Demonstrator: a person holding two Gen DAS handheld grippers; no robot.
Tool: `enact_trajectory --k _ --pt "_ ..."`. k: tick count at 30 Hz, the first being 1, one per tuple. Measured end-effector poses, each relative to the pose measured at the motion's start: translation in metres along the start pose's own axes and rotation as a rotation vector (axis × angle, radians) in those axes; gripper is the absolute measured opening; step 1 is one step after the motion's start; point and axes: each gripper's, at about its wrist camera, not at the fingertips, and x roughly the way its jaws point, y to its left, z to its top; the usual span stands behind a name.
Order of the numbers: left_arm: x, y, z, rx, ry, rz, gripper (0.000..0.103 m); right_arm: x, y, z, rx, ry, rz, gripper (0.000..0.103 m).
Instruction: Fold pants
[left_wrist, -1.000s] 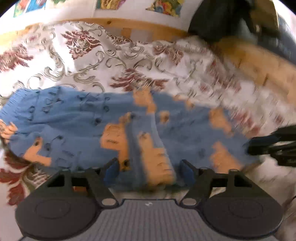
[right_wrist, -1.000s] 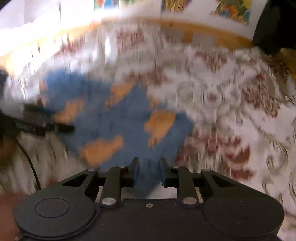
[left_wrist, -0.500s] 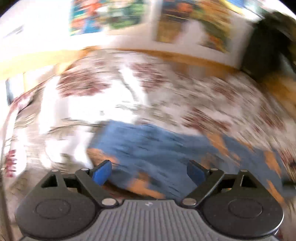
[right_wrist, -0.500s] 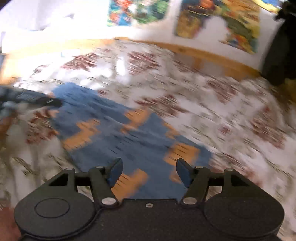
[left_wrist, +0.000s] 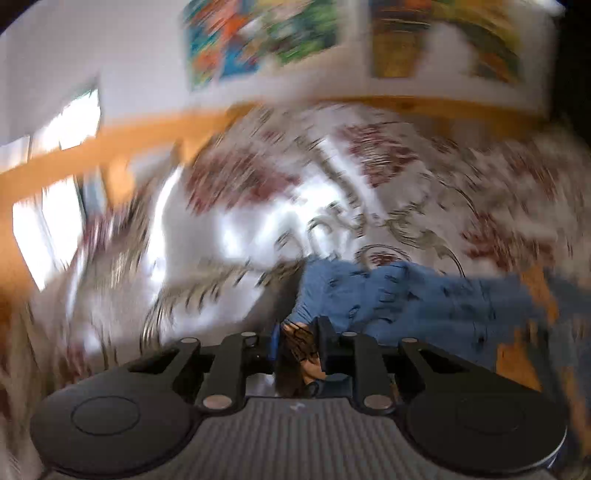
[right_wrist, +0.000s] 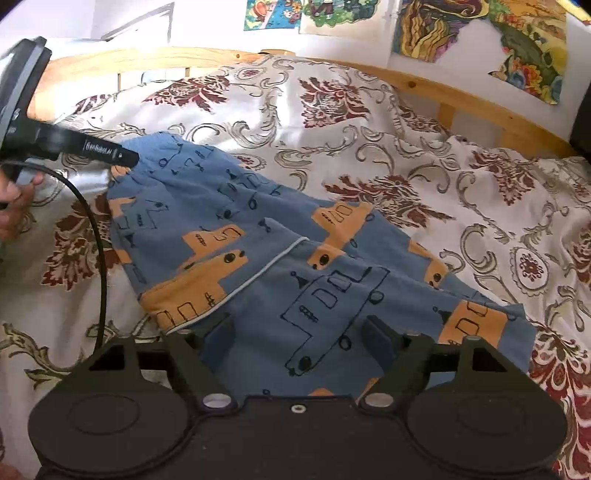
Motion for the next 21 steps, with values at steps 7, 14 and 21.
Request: enact_trajectory --k 7,14,21 --pt "-0.019 -0.051 -0.006 0.310 -0.126 0.001 0.023 -0.001 -0.003 -0.006 0.009 -0.007 0.002 0.081" --pt "0.014 0.000 0.007 -0.052 0.099 0.013 0.026 -0.002 -0.003 -0.007 0.025 -0.004 0.006 0.081" --pt "0.028 0.042 -0.003 -0.473 0.211 -0.240 0.072 -0.002 -0.004 -0.007 0.031 -0.003 0.010 0.081"
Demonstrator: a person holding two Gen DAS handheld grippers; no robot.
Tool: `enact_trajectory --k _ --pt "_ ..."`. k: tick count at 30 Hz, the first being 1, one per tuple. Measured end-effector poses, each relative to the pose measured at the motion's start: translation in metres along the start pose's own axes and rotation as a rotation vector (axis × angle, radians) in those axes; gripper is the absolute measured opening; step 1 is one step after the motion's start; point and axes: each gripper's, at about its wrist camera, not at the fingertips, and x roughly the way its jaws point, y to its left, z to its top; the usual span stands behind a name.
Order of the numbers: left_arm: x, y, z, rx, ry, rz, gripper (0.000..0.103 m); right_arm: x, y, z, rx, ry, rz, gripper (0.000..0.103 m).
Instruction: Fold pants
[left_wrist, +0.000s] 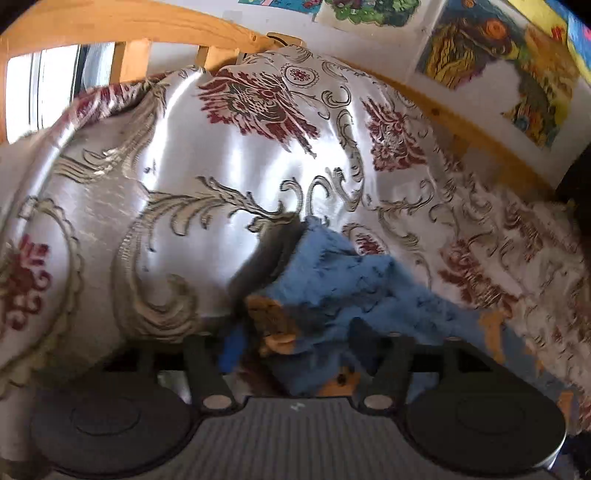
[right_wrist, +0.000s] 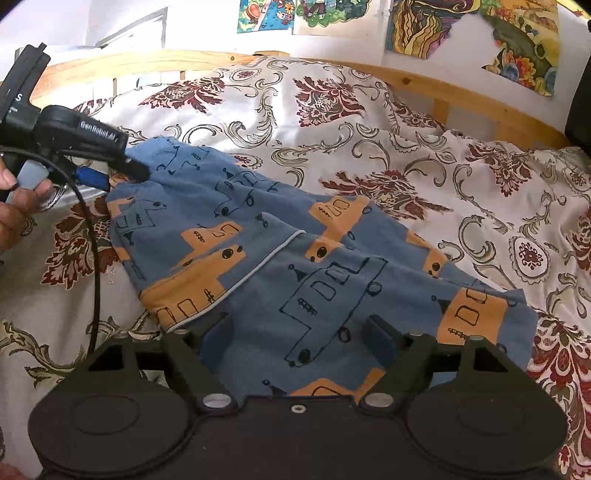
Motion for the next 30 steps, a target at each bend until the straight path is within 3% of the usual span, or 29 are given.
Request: enact_trajectory --k 2,6,15,18,20,22,25,30 --pt "0.005 0.000 0.001 -0.024 -0.005 -0.020 0.085 0.000 -0.001 0.000 0.004 -0.001 0.003 0.081" --pt "0.011 0.001 0.002 -0.090 -0.033 -0.041 0.096 0.000 -0.002 -0.001 0.011 -0.003 0.008 0.081" --pt "0.019 0.000 0.003 -0.383 -0.066 0.060 0.094 -0.001 -0.003 -0.001 0.018 -0.005 0.014 0.081" --pt "0.022 0.000 0.003 -0.432 -0.053 0.114 0.074 -0.001 -0.003 -0.001 0.021 -0.007 0.017 0.081" --pt "0.023 0.007 0.002 -0.477 -0.046 0.126 0.048 -0.002 -0.003 -0.001 0.024 -0.009 0.019 0.081" --pt "0.023 0.015 0.000 -0.503 -0.039 0.132 0.036 -0.002 -0.004 -0.001 0.026 -0.010 0.020 0.081" --pt "0.021 0.018 -0.002 -0.477 -0.037 0.127 0.026 -0.002 -0.004 -0.001 0.026 -0.011 0.021 0.081" --pt "0.014 -0.004 0.000 -0.320 -0.065 0.159 0.017 -0.002 -0.005 -0.001 0.022 -0.013 0.020 0.081"
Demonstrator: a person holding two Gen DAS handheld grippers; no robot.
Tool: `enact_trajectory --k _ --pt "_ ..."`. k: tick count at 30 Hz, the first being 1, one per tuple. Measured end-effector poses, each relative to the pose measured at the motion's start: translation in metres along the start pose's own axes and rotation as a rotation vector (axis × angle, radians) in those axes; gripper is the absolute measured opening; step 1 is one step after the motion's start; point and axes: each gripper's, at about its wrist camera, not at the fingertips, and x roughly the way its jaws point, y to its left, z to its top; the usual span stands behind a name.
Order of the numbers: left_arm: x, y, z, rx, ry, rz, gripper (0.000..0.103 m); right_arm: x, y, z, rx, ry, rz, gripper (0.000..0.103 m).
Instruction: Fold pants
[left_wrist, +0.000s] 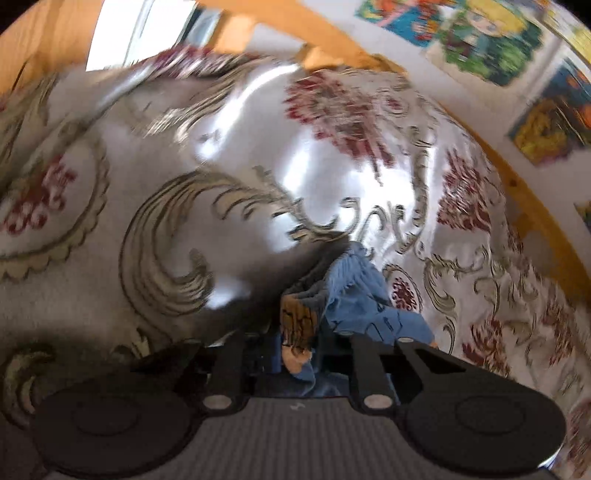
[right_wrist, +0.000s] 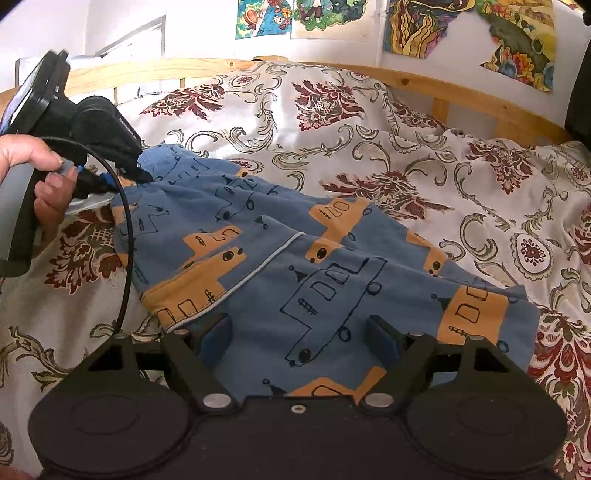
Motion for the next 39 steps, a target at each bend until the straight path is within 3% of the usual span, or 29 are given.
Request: enact_trajectory --k 8,16,23,26,31,35,39 --pt "-0.044 -0.045 -0.011 0.305 -0.145 -0.006 0.016 -0.006 0.000 0.004 -0.023 -0.023 -0.007 0.081" --pt "-0.101 -0.096 -0.050 0.651 -0.283 -0.178 0.016 -0.034 -0.048 0.029 0.058 -0.038 -0.064 0.085" --pt "-0.130 -0.143 -0.106 0.909 -0.280 -0.308 0.016 -0.068 -0.119 0.026 0.283 -0.061 -0.140 0.087" --pt "-0.136 -0.157 -0.133 1.022 -0.300 -0.338 0.016 -0.083 -0.151 0.024 0.459 -0.137 -0.056 0.087" --pt "-0.145 -0.175 -0.190 1.257 -0.306 -0.392 0.016 -0.089 -0.190 0.015 0.710 -0.176 0.197 0.087" --pt "-0.139 -0.182 -0.228 1.380 -0.259 -0.425 0.016 -0.072 -0.197 0.008 0.779 -0.083 0.292 0.087" --pt "-0.128 -0.186 -0.257 1.457 -0.229 -0.433 0.022 -0.050 -0.189 -0.002 0.778 0.047 0.267 0.080"
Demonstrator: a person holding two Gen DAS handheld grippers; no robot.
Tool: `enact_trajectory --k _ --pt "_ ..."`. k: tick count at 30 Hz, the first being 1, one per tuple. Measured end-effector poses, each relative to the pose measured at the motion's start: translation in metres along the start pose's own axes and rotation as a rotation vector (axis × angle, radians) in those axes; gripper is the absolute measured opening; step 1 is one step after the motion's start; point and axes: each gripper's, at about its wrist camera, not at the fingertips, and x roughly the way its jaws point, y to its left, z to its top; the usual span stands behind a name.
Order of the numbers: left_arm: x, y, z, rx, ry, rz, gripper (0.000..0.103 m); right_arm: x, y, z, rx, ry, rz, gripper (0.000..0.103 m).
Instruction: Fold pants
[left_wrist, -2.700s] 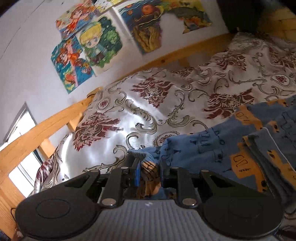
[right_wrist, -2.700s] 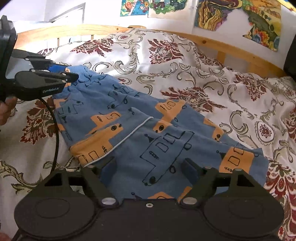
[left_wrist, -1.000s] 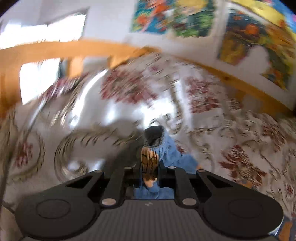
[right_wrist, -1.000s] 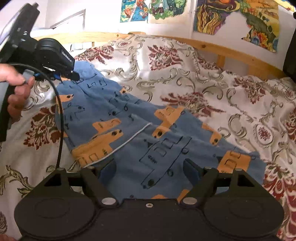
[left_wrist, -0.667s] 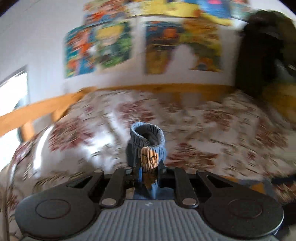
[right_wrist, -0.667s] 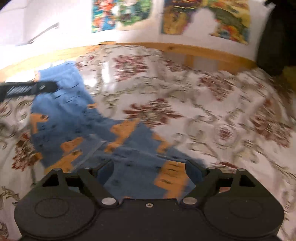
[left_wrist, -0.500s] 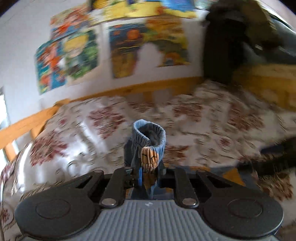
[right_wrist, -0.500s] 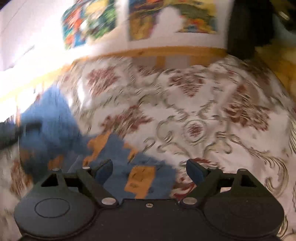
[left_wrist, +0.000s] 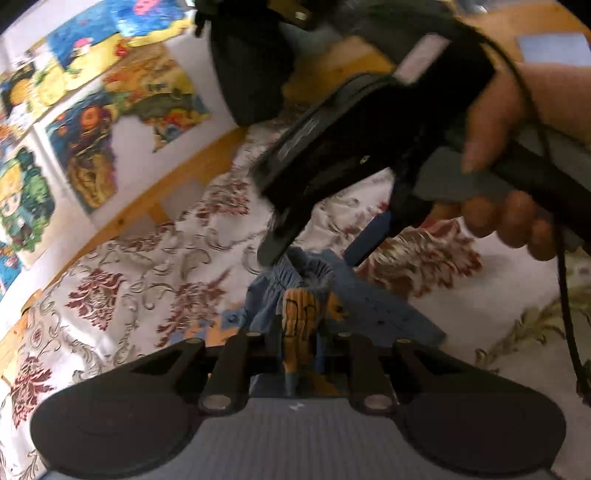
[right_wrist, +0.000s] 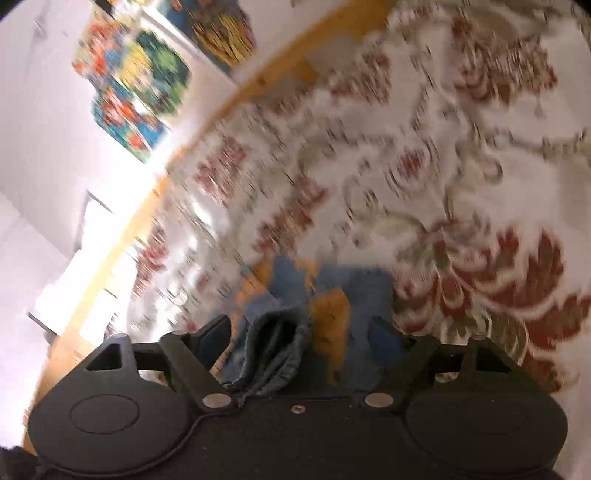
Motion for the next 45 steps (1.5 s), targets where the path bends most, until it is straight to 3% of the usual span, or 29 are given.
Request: enact_trajectory --k 3,5,10,13,15,17,19,23,29,34,40,43,45 --pt "0.001 -0.005 -0.004 0.001 0.013 0.000 0.032 0.010 -0.006 -0.006 0.011 0.033 -0.033 0.073" --pt "-0.004 -0.002 -0.008 -0.005 0.002 0.005 0.060 0.010 -0.008 -0.006 0.037 0.031 -0.028 0.072" --pt "-0.008 -0.004 -0.013 0.049 -0.027 0.051 0.073 0.004 -0.011 -0.007 0.073 0.033 0.007 0.072" --pt "-0.002 -0.010 -0.016 0.084 0.007 0.036 0.073 0.005 -0.008 -0.007 0.055 0.045 -0.006 0.071" --pt "0.001 -0.013 -0.015 0.098 0.019 0.016 0.065 0.007 -0.003 -0.007 0.021 0.051 -0.022 0.064" --pt "0.002 -0.013 -0.015 0.091 0.030 -0.033 0.036 0.008 0.003 -0.009 -0.021 0.057 -0.046 0.041" --pt "0.005 -0.010 -0.012 0.046 0.055 -0.068 0.032 0.010 0.007 -0.010 -0.055 0.059 -0.070 0.032" --pt "0.008 0.009 -0.005 -0.103 0.092 -0.115 0.026 0.006 0.013 -0.010 -0.108 0.048 -0.081 0.024" --pt "-0.003 0.026 0.011 -0.212 0.075 -0.133 0.024 -0.012 0.021 -0.003 -0.143 -0.022 -0.070 0.024" --pt "0.004 0.029 0.026 -0.288 0.068 -0.172 0.024 -0.022 0.020 0.004 -0.170 -0.086 -0.111 0.024" --pt "0.031 0.015 0.022 -0.277 0.116 -0.230 0.025 -0.012 0.001 0.007 -0.143 -0.058 -0.160 0.024" --pt "0.037 0.012 0.011 -0.265 0.127 -0.280 0.030 -0.004 -0.004 0.006 -0.164 0.003 -0.188 0.027" --pt "0.034 0.013 0.007 -0.270 0.115 -0.305 0.044 -0.004 -0.005 0.006 -0.188 0.016 -0.201 0.036"
